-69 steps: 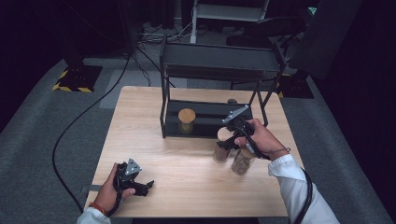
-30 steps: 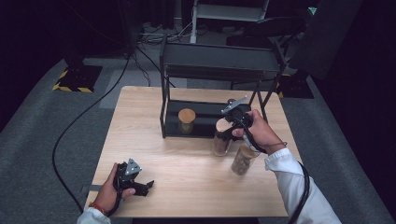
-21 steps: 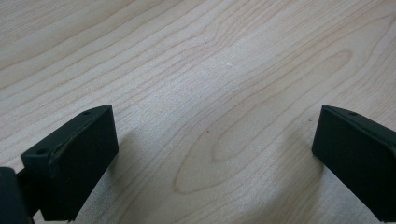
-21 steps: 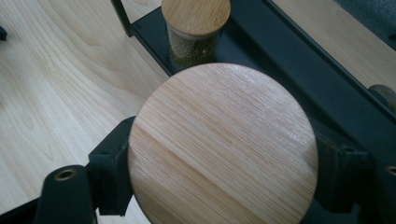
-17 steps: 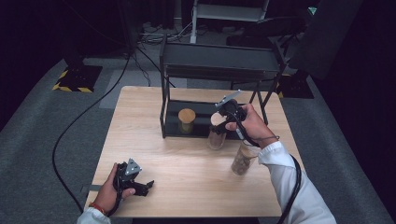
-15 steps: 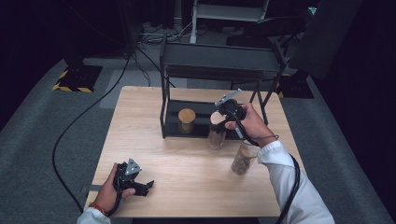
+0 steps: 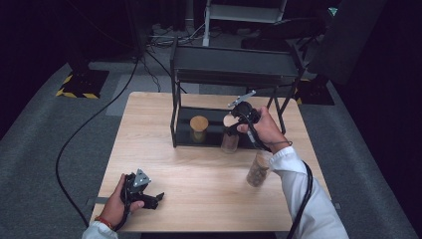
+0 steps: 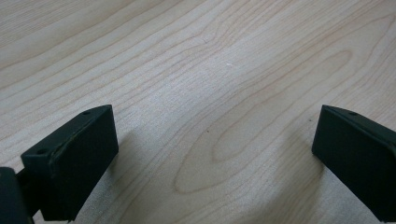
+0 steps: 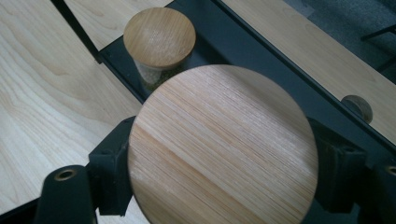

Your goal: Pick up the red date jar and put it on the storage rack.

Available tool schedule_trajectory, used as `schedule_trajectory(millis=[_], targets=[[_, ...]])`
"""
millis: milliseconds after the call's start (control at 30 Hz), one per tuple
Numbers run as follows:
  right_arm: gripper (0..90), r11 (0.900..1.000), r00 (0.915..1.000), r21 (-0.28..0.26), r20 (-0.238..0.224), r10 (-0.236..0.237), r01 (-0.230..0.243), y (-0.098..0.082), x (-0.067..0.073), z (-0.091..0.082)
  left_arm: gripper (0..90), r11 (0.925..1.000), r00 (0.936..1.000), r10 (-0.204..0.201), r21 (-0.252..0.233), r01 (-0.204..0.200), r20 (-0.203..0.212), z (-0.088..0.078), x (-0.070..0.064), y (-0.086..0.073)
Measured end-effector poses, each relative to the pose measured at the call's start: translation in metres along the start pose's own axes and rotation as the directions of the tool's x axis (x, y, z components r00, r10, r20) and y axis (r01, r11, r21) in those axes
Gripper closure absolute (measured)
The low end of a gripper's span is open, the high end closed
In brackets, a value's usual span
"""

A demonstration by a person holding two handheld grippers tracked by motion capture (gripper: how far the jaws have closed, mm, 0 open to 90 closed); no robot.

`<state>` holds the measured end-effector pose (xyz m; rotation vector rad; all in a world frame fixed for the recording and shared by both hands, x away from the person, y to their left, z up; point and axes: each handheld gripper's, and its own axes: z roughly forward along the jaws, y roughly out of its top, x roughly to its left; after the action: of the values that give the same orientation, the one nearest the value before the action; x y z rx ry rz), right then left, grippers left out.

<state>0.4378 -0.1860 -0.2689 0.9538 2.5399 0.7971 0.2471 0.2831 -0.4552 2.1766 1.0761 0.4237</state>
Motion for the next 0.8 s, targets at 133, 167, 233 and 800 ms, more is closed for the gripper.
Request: schedule_trajectory(millis=[133,167,233,800], targets=[[23.2,1.0,0.9998,-0.001,0.011,0.015,-0.015,0.002,-0.003,0.002,0.1,1.0,1.0,0.0,0.0,0.0,0.0,0.0,0.0,0.0],[23.2,1.0,0.9997,-0.001,0.015,0.019,-0.019,0.003,-0.004,0.003,0.0,1.0,1.0,0.0,0.0,0.0,0.0,0.0,0.0,0.0],[23.2,1.0,0.9995,-0.003,0.018,0.024,-0.024,0.004,-0.005,0.005,0.0,1.0,1.0,0.0,0.0,0.0,0.0,0.0,0.0,0.0],[23.2,0.997,0.9961,-0.027,0.04,0.078,-0.077,0.003,-0.018,0.022,0.0,1.0,1.0,0.001,0.0,-0.001,0.002,0.0,0.0,0.0]])
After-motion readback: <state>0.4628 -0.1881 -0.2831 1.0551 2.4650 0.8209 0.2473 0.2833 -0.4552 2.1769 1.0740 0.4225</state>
